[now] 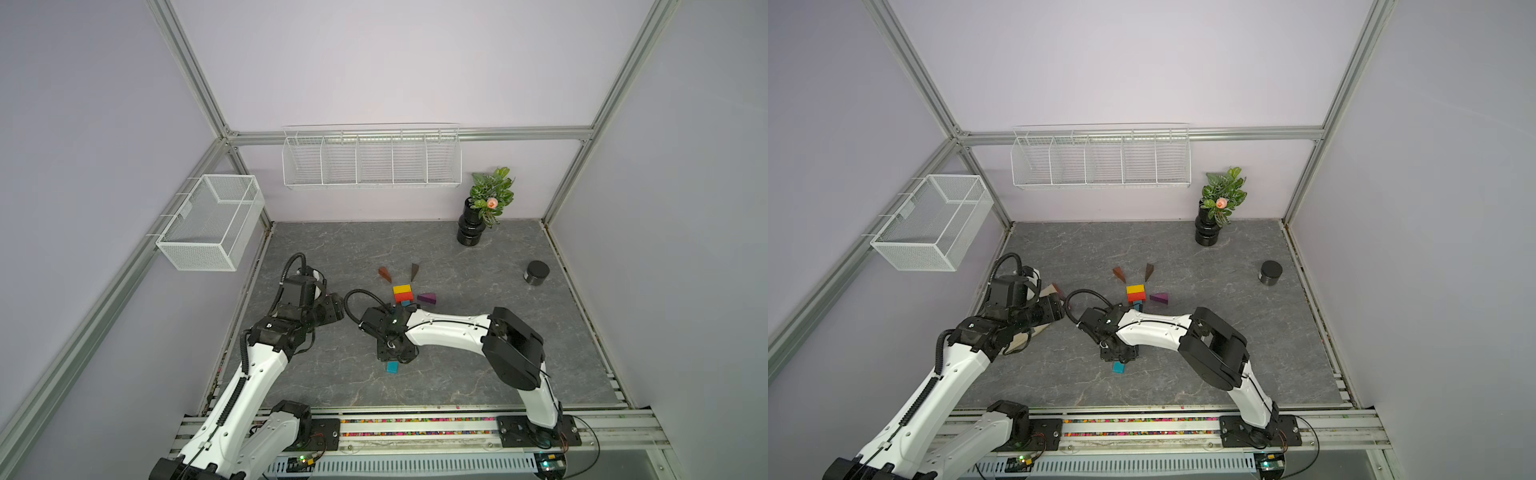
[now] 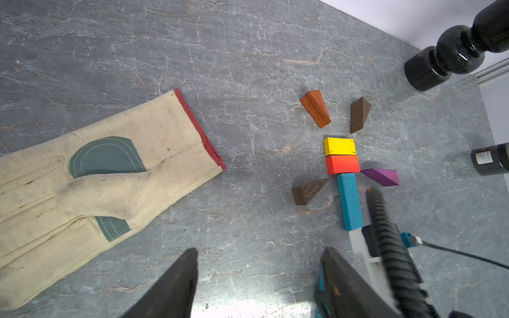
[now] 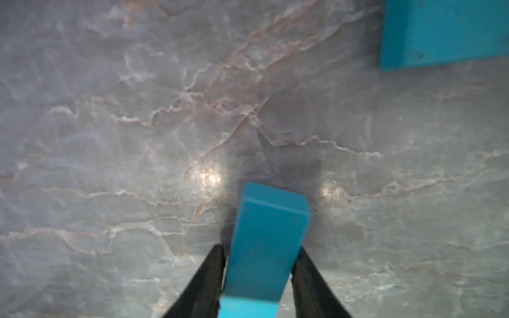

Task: Assemble a small pinwheel with building blocks
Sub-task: Assemble the building block at the center of the board.

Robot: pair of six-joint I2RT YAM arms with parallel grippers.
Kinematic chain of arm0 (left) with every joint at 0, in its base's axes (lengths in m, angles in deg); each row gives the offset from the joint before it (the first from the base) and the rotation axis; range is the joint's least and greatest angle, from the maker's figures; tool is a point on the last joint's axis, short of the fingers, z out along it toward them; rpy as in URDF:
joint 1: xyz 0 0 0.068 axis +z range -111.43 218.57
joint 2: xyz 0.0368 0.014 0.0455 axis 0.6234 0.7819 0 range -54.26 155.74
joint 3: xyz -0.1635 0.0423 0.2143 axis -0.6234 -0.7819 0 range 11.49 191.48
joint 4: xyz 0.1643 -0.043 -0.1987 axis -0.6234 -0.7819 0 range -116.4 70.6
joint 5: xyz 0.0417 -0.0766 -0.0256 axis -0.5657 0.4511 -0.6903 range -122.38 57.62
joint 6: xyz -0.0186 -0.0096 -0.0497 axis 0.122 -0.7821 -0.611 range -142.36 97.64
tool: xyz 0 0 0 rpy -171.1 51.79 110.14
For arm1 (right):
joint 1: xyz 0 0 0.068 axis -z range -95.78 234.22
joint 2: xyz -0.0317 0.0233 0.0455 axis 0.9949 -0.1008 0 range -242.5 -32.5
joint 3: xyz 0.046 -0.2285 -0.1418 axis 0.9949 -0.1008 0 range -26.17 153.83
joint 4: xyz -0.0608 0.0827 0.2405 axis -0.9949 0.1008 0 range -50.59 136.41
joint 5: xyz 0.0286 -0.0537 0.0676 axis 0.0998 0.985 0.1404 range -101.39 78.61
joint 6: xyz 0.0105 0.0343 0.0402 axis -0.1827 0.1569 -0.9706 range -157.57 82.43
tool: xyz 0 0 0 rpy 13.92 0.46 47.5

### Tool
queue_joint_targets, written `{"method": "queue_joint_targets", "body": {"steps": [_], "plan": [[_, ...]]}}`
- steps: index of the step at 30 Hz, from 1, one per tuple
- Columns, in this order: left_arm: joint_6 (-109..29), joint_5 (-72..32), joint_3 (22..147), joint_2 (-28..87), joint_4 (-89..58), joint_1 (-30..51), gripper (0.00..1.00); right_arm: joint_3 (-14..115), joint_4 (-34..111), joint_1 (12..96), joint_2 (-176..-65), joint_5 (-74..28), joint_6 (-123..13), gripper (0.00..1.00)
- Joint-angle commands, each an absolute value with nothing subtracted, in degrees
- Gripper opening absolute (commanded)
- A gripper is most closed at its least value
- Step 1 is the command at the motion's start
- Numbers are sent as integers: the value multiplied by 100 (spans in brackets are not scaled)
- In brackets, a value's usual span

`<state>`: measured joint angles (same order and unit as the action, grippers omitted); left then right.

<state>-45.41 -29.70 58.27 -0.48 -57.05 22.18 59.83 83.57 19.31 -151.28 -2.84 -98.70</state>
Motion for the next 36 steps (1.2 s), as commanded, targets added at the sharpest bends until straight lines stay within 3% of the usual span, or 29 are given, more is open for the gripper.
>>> {"method": "queue_joint_targets", "body": {"steps": [1, 11, 36], "plan": [[-4448, -2942, 5780, -104, -5717, 2248, 73, 5703, 8433, 2028, -14868, -144, -9943, 35], [-4604, -3007, 5610, -48, -5479, 2248, 73, 5155, 8349, 2566, -14263, -60, -9277, 32], [-4741, -3072, 5464, -263, -5467, 2253, 73, 5444, 8510, 2840, -14708, -254, -8442, 36]]}}
